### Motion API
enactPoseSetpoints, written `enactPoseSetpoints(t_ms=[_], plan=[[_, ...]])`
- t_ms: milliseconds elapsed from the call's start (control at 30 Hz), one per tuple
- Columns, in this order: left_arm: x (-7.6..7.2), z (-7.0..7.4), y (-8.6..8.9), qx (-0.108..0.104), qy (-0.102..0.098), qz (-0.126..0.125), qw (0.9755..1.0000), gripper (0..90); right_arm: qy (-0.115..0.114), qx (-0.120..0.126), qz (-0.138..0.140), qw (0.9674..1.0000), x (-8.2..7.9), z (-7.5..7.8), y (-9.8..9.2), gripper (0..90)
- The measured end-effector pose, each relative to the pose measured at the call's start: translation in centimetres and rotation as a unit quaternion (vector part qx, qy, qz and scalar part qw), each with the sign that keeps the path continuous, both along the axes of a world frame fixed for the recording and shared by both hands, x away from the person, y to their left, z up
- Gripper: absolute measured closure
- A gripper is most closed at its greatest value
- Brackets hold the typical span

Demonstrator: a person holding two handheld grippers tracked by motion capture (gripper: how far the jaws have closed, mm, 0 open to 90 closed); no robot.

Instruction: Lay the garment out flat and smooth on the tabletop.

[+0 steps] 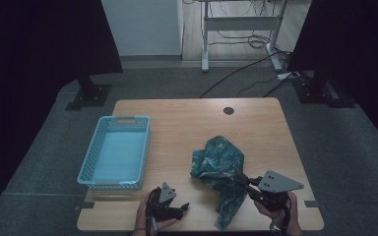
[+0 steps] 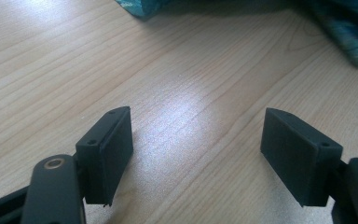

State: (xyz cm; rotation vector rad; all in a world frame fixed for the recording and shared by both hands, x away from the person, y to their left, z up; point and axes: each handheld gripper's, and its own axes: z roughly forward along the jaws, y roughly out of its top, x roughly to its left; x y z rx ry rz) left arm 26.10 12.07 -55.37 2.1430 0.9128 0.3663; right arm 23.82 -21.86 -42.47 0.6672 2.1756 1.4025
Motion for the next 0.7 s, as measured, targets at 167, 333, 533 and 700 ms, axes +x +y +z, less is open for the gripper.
enactPoseSetpoints(t_ms=[167,333,533,700], plan=[[0.0,0.0,-0.1,0.002,-0.002,0.004,1.0,26.9,0.002,0.001,-0.003,1.0,0.1,-0.1,-0.2,87.7],[0.1,0.1,-0.1,-0.001,0.002,0.002,1.0,26.8,0.007,-0.003,-0.002,1.0,0.3,-0.4,-0.1,87.7],[0.3,0.2,0.0,-0.004,0.006,0.003,1.0,26.9,0.013,-0.004,-0.005,0.9999,0.5,-0.7,-0.2,87.7],[0.1,0.7,-0.4,-0.007,-0.009,-0.001,0.9999,28.3,0.018,-0.004,-0.006,0.9998,0.7,-1.0,-0.4,87.7]])
